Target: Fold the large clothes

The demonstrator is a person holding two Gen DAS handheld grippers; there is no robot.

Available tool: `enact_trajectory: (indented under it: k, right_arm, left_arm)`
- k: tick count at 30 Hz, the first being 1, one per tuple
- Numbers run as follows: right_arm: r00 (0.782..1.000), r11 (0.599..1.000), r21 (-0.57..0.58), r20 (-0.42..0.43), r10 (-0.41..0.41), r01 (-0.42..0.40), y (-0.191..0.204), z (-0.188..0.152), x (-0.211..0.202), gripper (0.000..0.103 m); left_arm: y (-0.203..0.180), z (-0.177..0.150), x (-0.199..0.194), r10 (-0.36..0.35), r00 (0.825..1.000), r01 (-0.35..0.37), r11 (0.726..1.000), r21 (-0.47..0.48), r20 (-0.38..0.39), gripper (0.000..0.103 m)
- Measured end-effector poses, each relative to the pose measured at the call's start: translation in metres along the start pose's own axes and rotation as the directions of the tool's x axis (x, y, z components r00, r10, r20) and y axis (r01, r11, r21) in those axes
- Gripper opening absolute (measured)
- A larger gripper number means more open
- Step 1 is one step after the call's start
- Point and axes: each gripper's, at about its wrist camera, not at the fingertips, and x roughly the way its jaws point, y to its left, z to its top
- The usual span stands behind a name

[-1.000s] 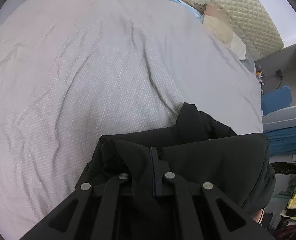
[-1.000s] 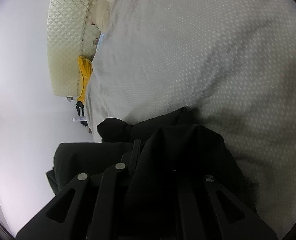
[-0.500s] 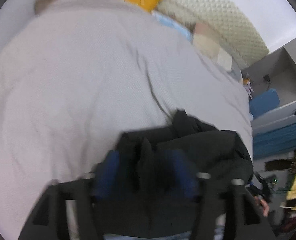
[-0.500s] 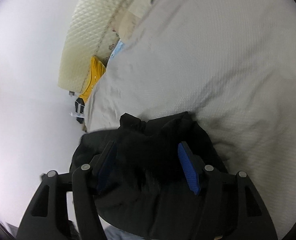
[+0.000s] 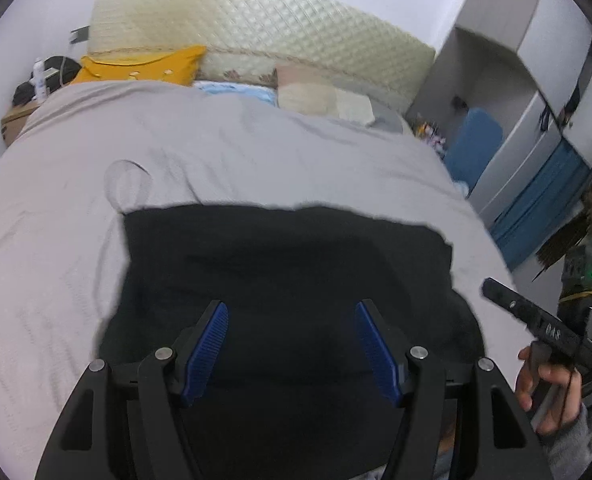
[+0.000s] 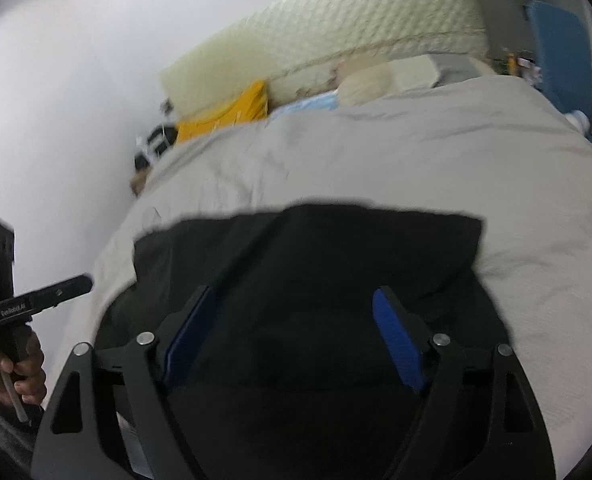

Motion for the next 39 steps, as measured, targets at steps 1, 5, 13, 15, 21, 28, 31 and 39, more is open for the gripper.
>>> enact_trajectory:
  k: [1,5,13,15,21,28,31,39]
  right_arm:
    - [1.000,1.000,-0.017,-0.013,-0.013,0.013,0.004,-0.004,0.011,0.081]
    - [0.997,0.994,-0.074,-0.012,-0.076,0.075,0.012,-0.012,0.045,0.085]
    - [0.988,0.980,-0.119,0.029,-0.154,0.157,0.006,-0.001,0.084,0.103]
    - [0.987,0.979,-0.124,0.013,-0.161,0.161,0.005,0.002,0.095,0.103]
    - [0.985,0.980,-0.095,0.024,-0.173,0.175,-0.005,0.011,0.117,0.103]
    - [0.978,0.973,-0.096,0.035,-0.207,0.209,-0.004,0.021,0.139,0.103]
    - [0.972,0.965,-0.122,0.024,-0.232,0.234,-0.004,0.022,0.149,0.103]
    - [0.969,0.959,-0.141,0.048,-0.243,0.247,-0.005,0.016,0.153,0.103]
  left_arm:
    - [-0.006,-0.001,0.013,0.009,1.000,-0.009,1.000,0.009,0.001,0.066]
    - [-0.012,-0.002,0.057,0.035,0.999,-0.035,0.999,-0.012,0.013,0.066]
    - [-0.021,0.012,0.102,0.138,0.985,-0.145,0.987,0.063,0.106,0.066]
    - [-0.029,0.016,0.112,0.186,0.974,-0.199,0.974,0.105,0.127,0.066]
    - [-0.034,0.031,0.140,0.254,0.956,-0.273,0.954,0.128,0.145,0.067]
    - [-0.027,0.039,0.167,0.295,0.946,-0.313,0.940,0.137,0.135,0.070]
    - [-0.024,0.038,0.179,0.306,0.942,-0.324,0.936,0.139,0.136,0.071]
    - [-0.019,0.037,0.187,0.307,0.944,-0.322,0.937,0.133,0.117,0.071]
